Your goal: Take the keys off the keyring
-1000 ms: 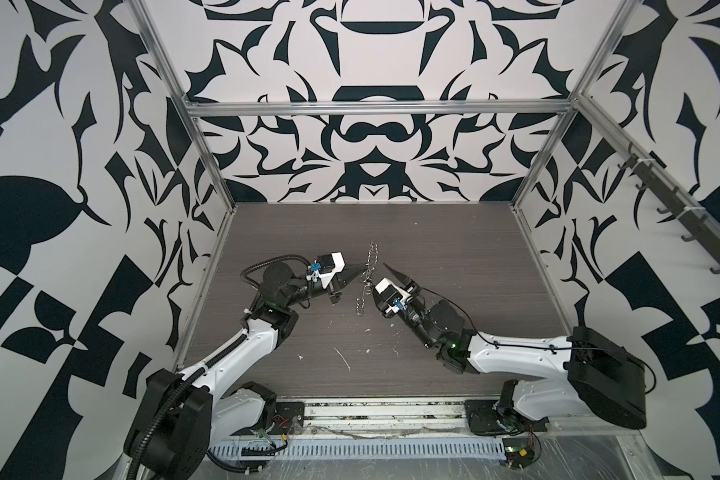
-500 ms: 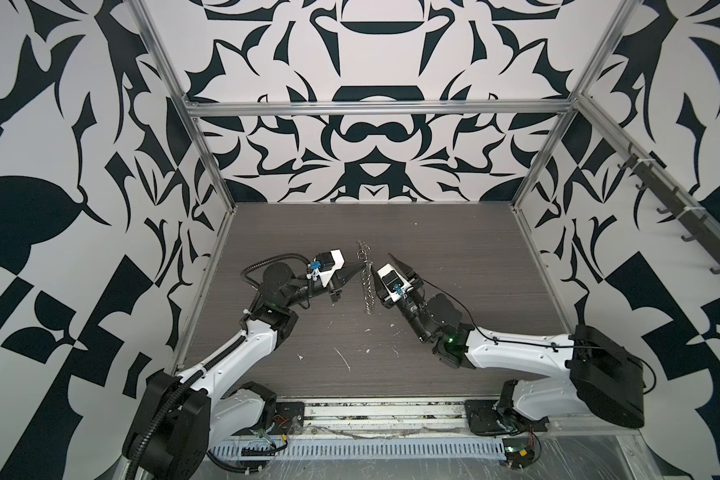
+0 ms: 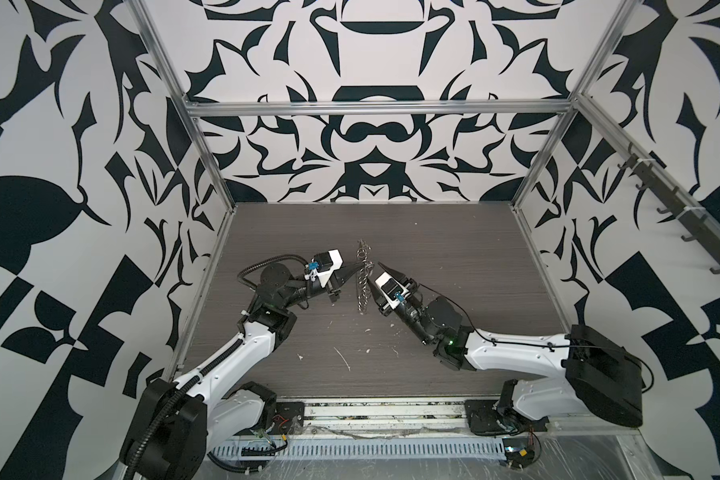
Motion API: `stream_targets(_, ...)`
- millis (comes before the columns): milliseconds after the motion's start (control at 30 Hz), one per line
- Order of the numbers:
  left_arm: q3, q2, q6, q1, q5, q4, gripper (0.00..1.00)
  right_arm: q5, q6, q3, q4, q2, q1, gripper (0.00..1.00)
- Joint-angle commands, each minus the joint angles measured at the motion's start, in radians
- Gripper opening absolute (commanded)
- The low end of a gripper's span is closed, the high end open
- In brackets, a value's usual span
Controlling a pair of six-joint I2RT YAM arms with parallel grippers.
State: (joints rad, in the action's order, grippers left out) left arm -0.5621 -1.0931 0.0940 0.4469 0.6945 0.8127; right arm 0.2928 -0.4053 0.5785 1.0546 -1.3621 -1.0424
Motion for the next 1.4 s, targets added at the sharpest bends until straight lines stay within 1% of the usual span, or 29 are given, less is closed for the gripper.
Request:
stream_targets(0, -0.007, 0.023, -0.01, -0.003, -0.004, 0.011, 0.0, -0.051, 0.03, 0.005, 0.027, 0.021, -0.005, 0.47)
stream_targets(267, -0.002, 0.037, -0.013, -0.002, -0.009, 0.001, 0.0, -0.089, 0.027, 0.033, 0.019, -0.006, -0.005, 0.34)
stream_targets(433, 0.0, 0.043, -0.012, -0.002, -0.004, -0.002, 0.0, -0.09, 0.017, 0.05, 0.016, -0.021, 0.009, 0.34)
stream_targets(467, 0.0, 0.043, -0.014, -0.002, -0.003, -0.002, 0.0, -0.129, 0.015, 0.054, 0.015, -0.024, 0.015, 0.34)
stream_targets(600, -0.001, 0.045, -0.015, -0.002, -0.003, -0.003, 0.0, -0.139, 0.007, 0.077, 0.012, -0.035, 0.033, 0.32)
stream_targets(733, 0.0, 0.046, -0.016, -0.002, -0.004, -0.004, 0.0, -0.109, -0.003, 0.09, 0.05, -0.056, 0.035, 0.28)
stream_targets(767, -0.001, 0.047, -0.016, -0.002, -0.004, -0.004, 0.0, -0.067, -0.003, 0.092, 0.066, -0.061, 0.035, 0.27)
stream_targets(833, -0.001, 0.047, -0.015, -0.002, -0.008, -0.004, 0.0, -0.053, 0.002, 0.092, 0.088, -0.07, 0.035, 0.27)
stream_targets(967, -0.001, 0.049, -0.012, -0.002, -0.012, -0.007, 0.0, -0.02, -0.002, 0.101, 0.076, -0.073, 0.033, 0.23)
stream_targets(1100, 0.0, 0.052, -0.005, -0.002, -0.019, -0.014, 0.0, 0.085, -0.014, 0.1, 0.087, -0.071, 0.033, 0.15)
stream_targets(1167, 0.0, 0.052, -0.001, -0.001, -0.022, -0.019, 0.0, 0.094, -0.029, 0.091, 0.095, -0.063, 0.033, 0.13)
stream_targets(1200, -0.001, 0.053, 0.001, -0.002, -0.023, -0.021, 0.0, 0.096, -0.037, 0.087, 0.092, -0.057, 0.032, 0.1)
stream_targets(1267, -0.002, 0.055, 0.004, -0.001, -0.023, -0.027, 0.0, 0.1, -0.053, 0.081, 0.08, -0.041, 0.034, 0.0)
stream_targets(1367, -0.002, 0.06, 0.018, -0.002, -0.026, -0.043, 0.0, 0.11, -0.088, 0.065, 0.062, -0.009, 0.033, 0.0)
